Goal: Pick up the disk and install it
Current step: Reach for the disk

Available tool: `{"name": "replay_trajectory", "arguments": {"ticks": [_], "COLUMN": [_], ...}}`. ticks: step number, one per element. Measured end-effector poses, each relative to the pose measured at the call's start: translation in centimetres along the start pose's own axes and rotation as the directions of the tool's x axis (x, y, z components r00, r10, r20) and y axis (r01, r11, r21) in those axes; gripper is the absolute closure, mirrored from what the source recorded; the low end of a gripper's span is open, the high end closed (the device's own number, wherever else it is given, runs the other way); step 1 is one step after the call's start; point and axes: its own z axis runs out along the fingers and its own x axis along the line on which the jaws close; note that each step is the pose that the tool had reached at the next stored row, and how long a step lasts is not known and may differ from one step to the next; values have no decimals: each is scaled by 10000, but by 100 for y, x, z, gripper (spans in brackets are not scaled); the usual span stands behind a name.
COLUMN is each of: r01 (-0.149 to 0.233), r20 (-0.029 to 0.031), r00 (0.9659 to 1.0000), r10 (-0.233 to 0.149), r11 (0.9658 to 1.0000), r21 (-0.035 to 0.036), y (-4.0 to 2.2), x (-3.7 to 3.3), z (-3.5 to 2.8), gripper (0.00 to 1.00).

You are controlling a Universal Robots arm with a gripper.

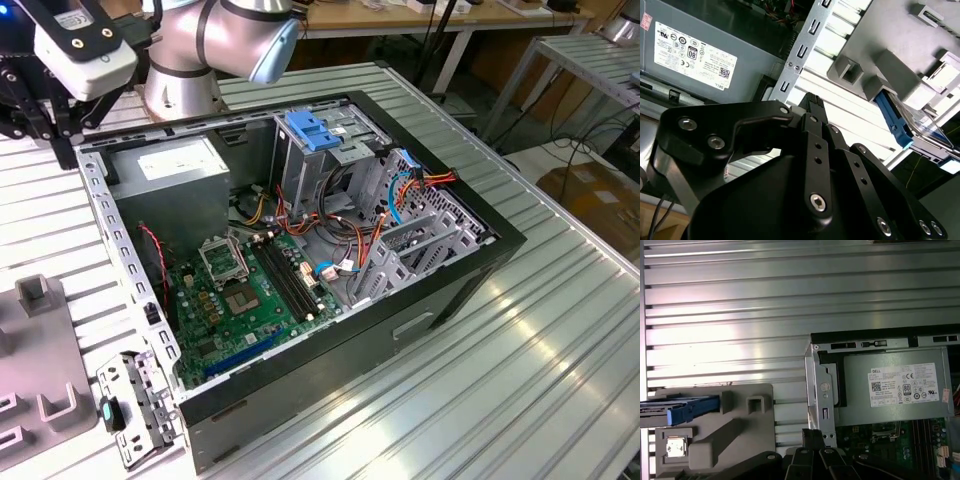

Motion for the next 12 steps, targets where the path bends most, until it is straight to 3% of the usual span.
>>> {"name": "replay_trajectory", "arguments": {"ticks": [12], "r01": [1], "r20": [0], "r00": [10000], "r10": [-1], "r11": [10000], "r21": [0], "y": [14], "x": [209], "z": [-3], "gripper": [89]}}
